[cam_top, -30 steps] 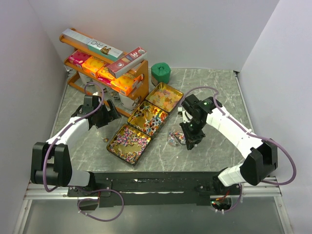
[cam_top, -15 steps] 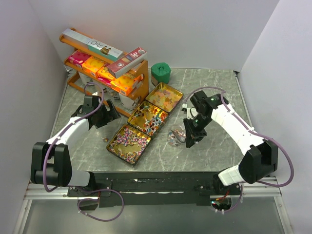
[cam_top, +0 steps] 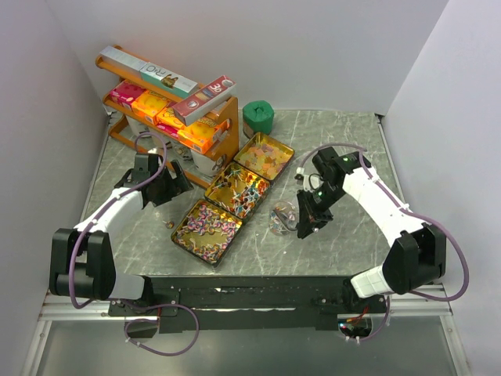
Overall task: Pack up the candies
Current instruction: Place the fake candies in the packing bottle.
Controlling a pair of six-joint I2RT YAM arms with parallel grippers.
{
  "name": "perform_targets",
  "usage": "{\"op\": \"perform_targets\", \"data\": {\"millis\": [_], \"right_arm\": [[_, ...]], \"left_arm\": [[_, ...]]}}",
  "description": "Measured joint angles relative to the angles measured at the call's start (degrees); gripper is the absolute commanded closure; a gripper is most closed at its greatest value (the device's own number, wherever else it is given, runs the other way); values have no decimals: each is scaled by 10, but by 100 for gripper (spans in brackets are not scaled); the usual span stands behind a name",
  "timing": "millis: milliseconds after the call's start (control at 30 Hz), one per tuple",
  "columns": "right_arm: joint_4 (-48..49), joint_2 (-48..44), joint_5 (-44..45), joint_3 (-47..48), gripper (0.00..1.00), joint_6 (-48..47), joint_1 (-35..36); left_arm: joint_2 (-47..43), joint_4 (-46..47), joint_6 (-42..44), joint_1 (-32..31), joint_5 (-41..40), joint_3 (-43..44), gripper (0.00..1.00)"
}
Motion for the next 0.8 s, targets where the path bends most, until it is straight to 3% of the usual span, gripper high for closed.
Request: {"op": "perform_targets", "data": {"millis": [800], "right_arm": [[3, -21, -55, -73, 100, 17, -35]], "left_arm": [[0, 0, 1, 0, -10, 0, 4]]}}
